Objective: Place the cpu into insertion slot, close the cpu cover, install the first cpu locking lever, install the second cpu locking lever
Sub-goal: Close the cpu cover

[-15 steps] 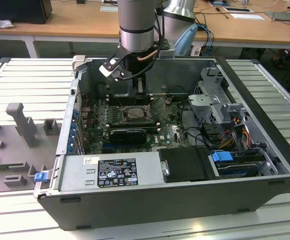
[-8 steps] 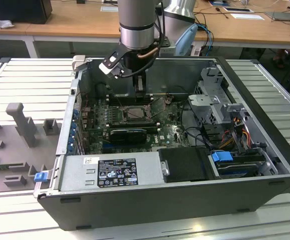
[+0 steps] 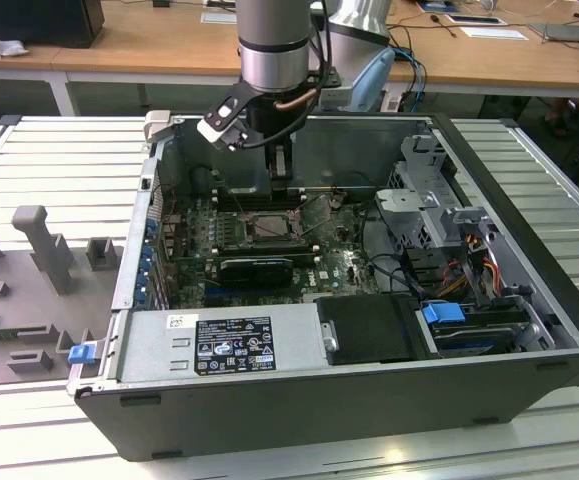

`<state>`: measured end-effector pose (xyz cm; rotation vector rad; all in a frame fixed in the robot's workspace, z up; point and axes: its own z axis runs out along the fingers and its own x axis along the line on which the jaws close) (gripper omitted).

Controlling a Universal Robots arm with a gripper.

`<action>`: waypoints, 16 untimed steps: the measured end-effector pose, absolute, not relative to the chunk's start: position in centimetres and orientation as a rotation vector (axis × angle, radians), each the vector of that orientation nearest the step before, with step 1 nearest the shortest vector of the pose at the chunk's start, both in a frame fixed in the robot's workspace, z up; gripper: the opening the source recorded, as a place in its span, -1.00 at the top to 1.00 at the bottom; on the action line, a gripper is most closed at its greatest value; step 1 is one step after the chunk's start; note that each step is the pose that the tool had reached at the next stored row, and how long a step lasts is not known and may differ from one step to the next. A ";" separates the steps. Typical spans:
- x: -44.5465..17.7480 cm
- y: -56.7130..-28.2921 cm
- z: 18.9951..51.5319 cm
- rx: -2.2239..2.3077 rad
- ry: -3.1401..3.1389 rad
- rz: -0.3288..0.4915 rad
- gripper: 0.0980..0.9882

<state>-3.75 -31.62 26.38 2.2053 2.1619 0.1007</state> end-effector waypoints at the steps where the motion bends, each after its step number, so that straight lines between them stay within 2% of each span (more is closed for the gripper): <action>1: -3.7 -31.6 26.5 2.205 2.162 0.101 0.98; 16: -2.4 -31.6 27.2 2.215 2.167 0.094 0.98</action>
